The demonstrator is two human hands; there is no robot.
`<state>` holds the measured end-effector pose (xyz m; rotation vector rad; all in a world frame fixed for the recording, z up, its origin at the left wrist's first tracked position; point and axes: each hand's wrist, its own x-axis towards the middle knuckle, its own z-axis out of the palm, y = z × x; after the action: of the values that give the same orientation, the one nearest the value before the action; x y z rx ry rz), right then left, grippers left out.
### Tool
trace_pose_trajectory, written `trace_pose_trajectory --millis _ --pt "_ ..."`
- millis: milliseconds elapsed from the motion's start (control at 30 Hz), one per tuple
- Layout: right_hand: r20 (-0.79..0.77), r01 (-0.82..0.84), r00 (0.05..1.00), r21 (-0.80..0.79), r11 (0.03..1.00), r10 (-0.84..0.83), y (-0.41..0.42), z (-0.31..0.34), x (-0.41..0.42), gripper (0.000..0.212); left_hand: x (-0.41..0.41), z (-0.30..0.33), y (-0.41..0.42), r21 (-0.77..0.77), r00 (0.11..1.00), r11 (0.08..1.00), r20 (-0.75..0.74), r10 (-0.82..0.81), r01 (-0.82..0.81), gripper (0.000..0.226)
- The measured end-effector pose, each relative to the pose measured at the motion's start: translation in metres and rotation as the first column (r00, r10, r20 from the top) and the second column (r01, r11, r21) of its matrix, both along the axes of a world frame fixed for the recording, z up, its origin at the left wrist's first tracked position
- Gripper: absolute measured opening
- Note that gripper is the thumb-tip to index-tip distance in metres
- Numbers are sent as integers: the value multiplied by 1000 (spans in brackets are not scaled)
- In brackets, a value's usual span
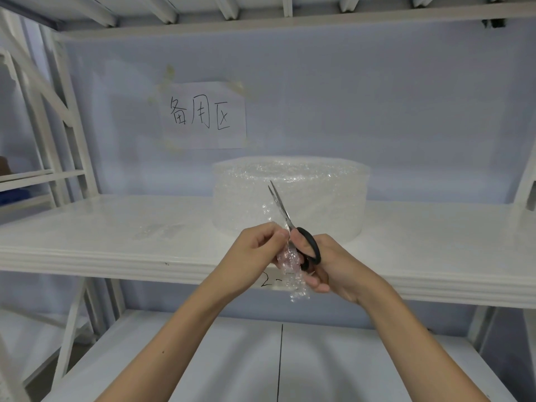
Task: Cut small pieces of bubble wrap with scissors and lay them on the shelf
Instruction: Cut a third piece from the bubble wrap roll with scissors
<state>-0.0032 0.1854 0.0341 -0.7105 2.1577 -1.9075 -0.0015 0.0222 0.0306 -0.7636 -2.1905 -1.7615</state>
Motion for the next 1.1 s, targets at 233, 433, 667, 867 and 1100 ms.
trace_pose_trajectory --millis 233,433,667,867,1100 --pt "16 -15 1000 -34 999 16 -6 3 -5 57 5 7 -5 -37 998 998 44 -52 53 31" --pt "-20 53 998 -10 999 -53 -17 9 -5 51 11 6 -12 -80 995 995 82 -60 67 27" --pt "-98 225 966 -126 966 -238 -33 17 -1 48 5 2 -25 135 987 991 159 0 -22 32" --pt "-119 429 869 -301 852 -480 -7 38 7 49 -4 0 -36 220 982 972 184 45 -85 33" --pt "-154 747 658 6 665 -737 62 24 -9 38 -3 -3 -36 187 985 979 165 51 -82 25"
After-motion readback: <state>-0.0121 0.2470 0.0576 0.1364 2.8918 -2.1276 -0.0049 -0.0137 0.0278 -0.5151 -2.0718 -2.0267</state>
